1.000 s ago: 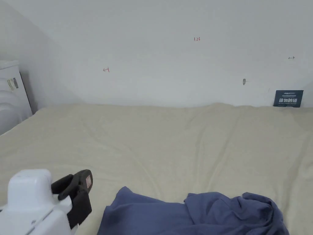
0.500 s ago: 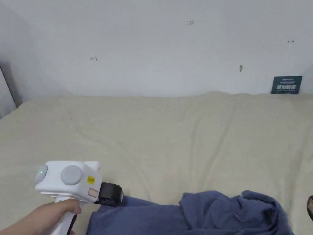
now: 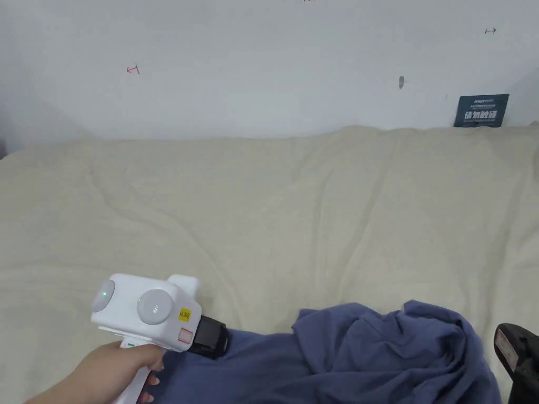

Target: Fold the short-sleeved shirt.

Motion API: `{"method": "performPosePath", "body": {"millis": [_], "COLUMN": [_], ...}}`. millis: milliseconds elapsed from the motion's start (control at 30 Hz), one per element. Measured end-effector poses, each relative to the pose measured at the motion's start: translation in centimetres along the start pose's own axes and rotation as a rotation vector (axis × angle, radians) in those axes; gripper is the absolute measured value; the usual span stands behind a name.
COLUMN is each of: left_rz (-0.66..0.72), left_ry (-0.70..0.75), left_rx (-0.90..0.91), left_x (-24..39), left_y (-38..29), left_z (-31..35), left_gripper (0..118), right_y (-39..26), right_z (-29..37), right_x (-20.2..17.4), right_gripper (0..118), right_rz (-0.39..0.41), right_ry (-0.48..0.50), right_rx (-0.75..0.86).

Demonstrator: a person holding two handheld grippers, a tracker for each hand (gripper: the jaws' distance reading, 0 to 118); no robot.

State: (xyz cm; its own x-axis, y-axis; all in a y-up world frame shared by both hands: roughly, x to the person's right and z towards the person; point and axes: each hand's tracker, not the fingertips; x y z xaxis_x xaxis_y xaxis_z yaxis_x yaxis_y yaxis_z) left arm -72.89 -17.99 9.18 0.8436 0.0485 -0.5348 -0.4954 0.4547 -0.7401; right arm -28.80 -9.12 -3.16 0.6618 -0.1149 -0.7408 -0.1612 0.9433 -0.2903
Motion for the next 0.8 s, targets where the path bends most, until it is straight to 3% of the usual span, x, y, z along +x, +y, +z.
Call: {"method": "performPosePath", "body": {"millis": [33, 67, 100, 133, 267, 467, 600, 700, 733, 767, 800], "left_rz": [0.031, 0.044, 0.052, 0.073, 0.107, 0.190, 0.141, 0.118, 0.114, 0.110, 0.107], "left_ry": [-0.004, -0.011, -0.057, -0.133, -0.117, -0.177, -0.136, -0.131, -0.126, -0.123, -0.124], "left_rx": [0.021, 0.055, 0.075, 0.084, 0.148, 0.241, 0.297, 0.310, 0.318, 0.323, 0.322], "left_x": [0.1, 0.0, 0.0, 0.2, 0.1, 0.1, 1.1, 1.6, 2.0, 2.2, 2.4], "left_y": [-0.1, -0.2, -0.5, -0.9, -3.0, -6.8, -8.0, -8.6, -8.6, -8.7, -8.9], "left_z": [0.8, 1.4, 2.2, 2.7, 4.9, 7.2, 8.3, 9.1, 9.2, 9.3, 9.3], "left_gripper": [59, 19, 3, 3, 3, 3, 3, 3, 3, 3, 3], "right_y": [0.0, 0.0, 0.0, 0.1, 0.5, 6.8, 10.4, 10.3, 9.8, 9.3, 8.5], "right_z": [0.1, 0.2, 0.4, 0.6, 1.1, -4.4, -14.2, -21.5, -23.5, -25.1, -26.8], "right_x": [-0.1, -0.2, -0.2, -0.3, -0.2, 0.7, -0.6, -1.7, -1.9, -2.2, -2.4], "right_gripper": [0, 0, 0, 0, 0, 0, 0, 0, 14, 50, 98], "right_rz": [0.000, -0.001, -0.001, 0.002, 0.016, 0.040, 0.091, 0.058, 0.003, -0.032, -0.063], "right_ry": [0.003, 0.007, 0.011, 0.013, 0.005, 0.126, 0.215, 0.223, 0.211, 0.188, 0.165], "right_rx": [0.000, 0.002, 0.006, 0.011, 0.046, -0.077, -0.420, -0.687, -0.750, -0.819, -0.887]}}
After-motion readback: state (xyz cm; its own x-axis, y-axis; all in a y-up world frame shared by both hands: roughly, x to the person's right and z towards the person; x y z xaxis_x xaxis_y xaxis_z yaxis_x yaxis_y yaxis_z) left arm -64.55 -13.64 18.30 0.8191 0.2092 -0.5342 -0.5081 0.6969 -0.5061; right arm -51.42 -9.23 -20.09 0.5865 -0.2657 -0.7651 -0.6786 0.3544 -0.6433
